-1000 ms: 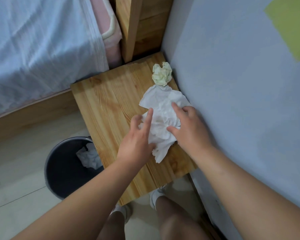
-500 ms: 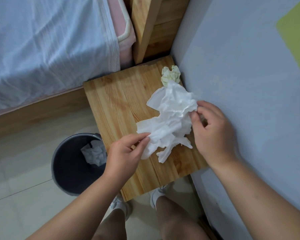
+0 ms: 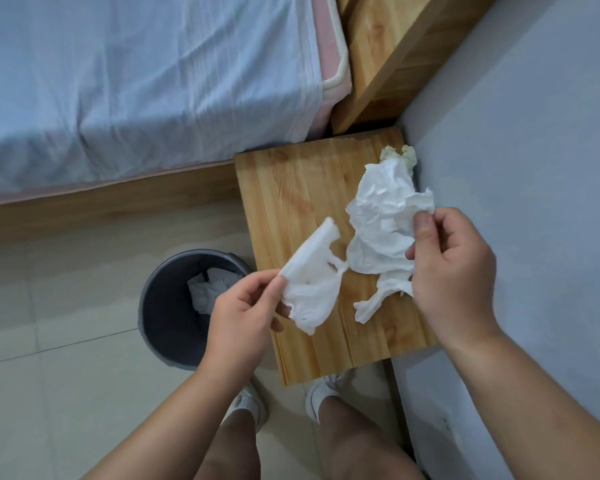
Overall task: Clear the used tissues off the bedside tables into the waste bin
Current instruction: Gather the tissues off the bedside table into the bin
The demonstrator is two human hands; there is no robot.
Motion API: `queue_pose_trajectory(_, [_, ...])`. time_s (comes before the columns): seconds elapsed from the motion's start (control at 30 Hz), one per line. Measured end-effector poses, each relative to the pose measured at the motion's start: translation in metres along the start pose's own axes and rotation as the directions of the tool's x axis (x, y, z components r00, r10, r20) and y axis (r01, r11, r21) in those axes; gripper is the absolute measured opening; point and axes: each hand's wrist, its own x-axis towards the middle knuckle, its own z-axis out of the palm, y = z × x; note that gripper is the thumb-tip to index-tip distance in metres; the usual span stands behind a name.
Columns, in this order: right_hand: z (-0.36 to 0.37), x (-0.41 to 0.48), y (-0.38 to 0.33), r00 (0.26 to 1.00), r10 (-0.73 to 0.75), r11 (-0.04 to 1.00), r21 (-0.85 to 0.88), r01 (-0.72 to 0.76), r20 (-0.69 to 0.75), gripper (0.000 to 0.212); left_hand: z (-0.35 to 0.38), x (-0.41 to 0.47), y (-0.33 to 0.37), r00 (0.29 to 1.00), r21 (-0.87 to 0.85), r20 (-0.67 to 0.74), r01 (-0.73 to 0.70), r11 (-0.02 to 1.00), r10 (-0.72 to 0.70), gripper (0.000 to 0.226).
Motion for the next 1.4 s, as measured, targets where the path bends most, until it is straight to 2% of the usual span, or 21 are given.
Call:
queue_pose_trajectory(0.07, [0.016,-0.011,-0.013,0.998,-0.014,0.999,0.038,0.012,0.058,0.028,-0.018,-0.002,0.0,0.997,-0.118,-0.026,0.068,0.991,-0.071,0.024])
queue_pose_trajectory(0.17, [0.043,-0.028,-0.031,0.99,-0.031,0.996,0.088,0.019,0.136,0.027,-0.047,-0.005,-0.007,0.991,-0.202,-0.04,0.121,0.972,-0.131,0.023])
queue_pose_trajectory(0.3, [0.084,-0.051,-0.054,0.969,-0.091,0.99,0.129,0.063,0.23,0.027,-0.083,-0.005,-0.024,0.976,-0.369,-0.008,0.199,0.908,-0.217,0.023])
queue_pose_trajectory(0.37, [0.105,-0.064,-0.063,0.95,-0.113,0.988,0.133,0.076,0.292,0.026,-0.102,-0.005,-0.035,0.973,-0.453,-0.01,0.203,0.868,-0.232,0.025])
queue_pose_trajectory(0.47, [0.14,-0.082,-0.071,0.92,-0.129,0.988,0.133,0.085,0.371,0.026,-0.135,-0.004,-0.056,0.962,-0.507,-0.085,0.183,0.842,-0.26,0.028])
queue_pose_trajectory(0.57, [0.175,-0.099,-0.069,0.885,-0.105,0.989,0.138,0.047,0.453,0.026,-0.166,0.002,-0.085,0.928,-0.487,-0.179,0.204,0.849,-0.326,0.023])
queue_pose_trajectory(0.73, [0.233,-0.118,-0.043,0.806,-0.048,0.998,0.001,0.059,0.59,0.029,-0.195,0.015,-0.14,0.853,-0.386,-0.302,0.298,0.873,-0.425,0.023])
queue_pose_trajectory(0.87, [0.274,-0.123,-0.016,0.666,0.073,0.949,-0.258,0.183,0.742,0.027,-0.198,0.027,-0.179,0.8,-0.238,-0.384,0.397,0.886,-0.461,0.025])
queue_pose_trajectory(0.97, [0.294,-0.124,-0.003,0.533,0.187,0.853,-0.405,0.328,0.825,0.029,-0.195,0.034,-0.192,0.778,-0.206,-0.359,0.472,0.857,-0.515,0.027])
queue_pose_trajectory(1.03, [0.296,-0.123,-0.001,0.486,0.242,0.794,-0.459,0.399,0.84,0.034,-0.192,0.037,-0.193,0.769,-0.199,-0.317,0.518,0.832,-0.555,0.028])
queue_pose_trajectory(1.1, [0.291,-0.121,-0.006,0.477,0.25,0.779,-0.468,0.418,0.843,0.036,-0.188,0.037,-0.191,0.766,-0.159,-0.29,0.553,0.818,-0.574,0.029])
queue_pose_trajectory(1.23, [0.256,-0.109,-0.019,0.51,0.19,0.841,-0.407,0.357,0.839,0.035,-0.172,0.031,-0.169,0.802,-0.091,-0.291,0.52,0.849,-0.522,0.034])
queue_pose_trajectory(1.3, [0.228,-0.094,-0.023,0.562,0.17,0.866,-0.395,0.307,0.809,0.031,-0.152,0.031,-0.148,0.834,-0.1,-0.321,0.44,0.892,-0.448,0.04])
queue_pose_trajectory(1.4, [0.177,-0.066,-0.021,0.682,0.126,0.901,-0.371,0.225,0.72,0.027,-0.117,0.037,-0.107,0.901,-0.043,-0.328,0.287,0.957,-0.285,0.048])
